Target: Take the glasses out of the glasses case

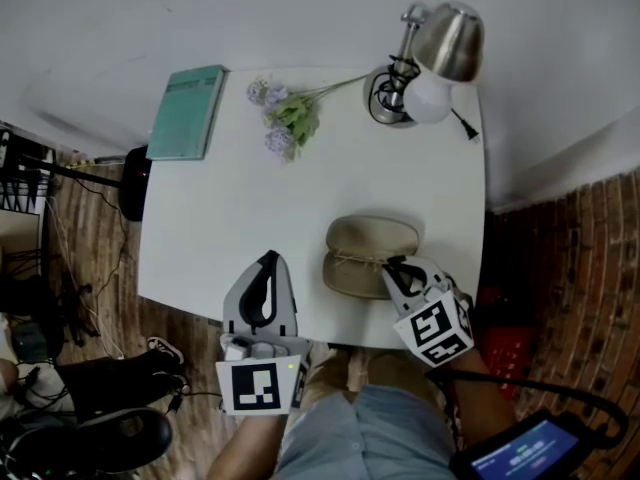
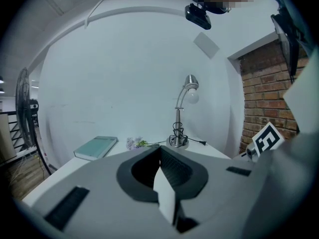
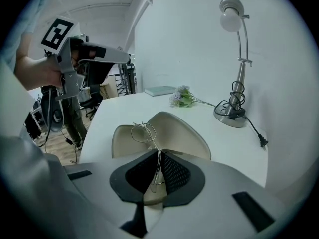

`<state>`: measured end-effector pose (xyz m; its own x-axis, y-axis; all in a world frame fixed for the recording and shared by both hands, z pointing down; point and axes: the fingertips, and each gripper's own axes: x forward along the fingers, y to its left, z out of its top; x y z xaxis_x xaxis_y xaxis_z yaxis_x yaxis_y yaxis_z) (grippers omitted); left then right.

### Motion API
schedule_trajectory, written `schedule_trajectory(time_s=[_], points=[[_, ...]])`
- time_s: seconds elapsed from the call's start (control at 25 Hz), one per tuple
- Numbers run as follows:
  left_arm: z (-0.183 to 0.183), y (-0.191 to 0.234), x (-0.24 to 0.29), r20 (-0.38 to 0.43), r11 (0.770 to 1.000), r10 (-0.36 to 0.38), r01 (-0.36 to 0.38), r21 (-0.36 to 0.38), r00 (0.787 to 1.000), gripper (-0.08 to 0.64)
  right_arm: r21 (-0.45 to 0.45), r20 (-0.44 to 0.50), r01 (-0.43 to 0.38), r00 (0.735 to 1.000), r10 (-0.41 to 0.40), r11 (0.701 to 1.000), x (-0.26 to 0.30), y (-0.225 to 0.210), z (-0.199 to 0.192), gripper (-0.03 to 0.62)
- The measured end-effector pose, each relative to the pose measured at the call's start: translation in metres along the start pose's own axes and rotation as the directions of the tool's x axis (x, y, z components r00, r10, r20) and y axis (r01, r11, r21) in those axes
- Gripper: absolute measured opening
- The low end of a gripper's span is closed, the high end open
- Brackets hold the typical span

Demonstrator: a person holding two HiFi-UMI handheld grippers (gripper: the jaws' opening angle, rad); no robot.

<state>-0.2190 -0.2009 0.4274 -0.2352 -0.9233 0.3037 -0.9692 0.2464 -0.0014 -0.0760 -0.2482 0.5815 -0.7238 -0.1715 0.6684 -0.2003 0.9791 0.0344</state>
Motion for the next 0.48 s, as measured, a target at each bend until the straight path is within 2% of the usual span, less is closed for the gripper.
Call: schedule_trajectory(time_s=[0.2,0.32,0.48], points=[[0.013,-0.001,0.001,0.045,1.0,-0.017,0.016,0.009,0.999,0.006,0.046,0.02,0.021,1.0,-0.022,0.999,-0.006,-0.005,0.009,0.041],[0.013,0.004,0.0,0.017,1.0,0.005,-0.005,0.009,1.0,0.006,0.048,0.039,0.036,0.998,-0.038,0.998,-0.01,-0.008,0.017,0.041],[0.021,0.005,0.004,0.079,1.0,-0.007,0.006,0.009,0.997,0.006,0.049,0.074,0.063,0.995,-0.067,0.997,-0.013,-0.016,0.027,0.041]])
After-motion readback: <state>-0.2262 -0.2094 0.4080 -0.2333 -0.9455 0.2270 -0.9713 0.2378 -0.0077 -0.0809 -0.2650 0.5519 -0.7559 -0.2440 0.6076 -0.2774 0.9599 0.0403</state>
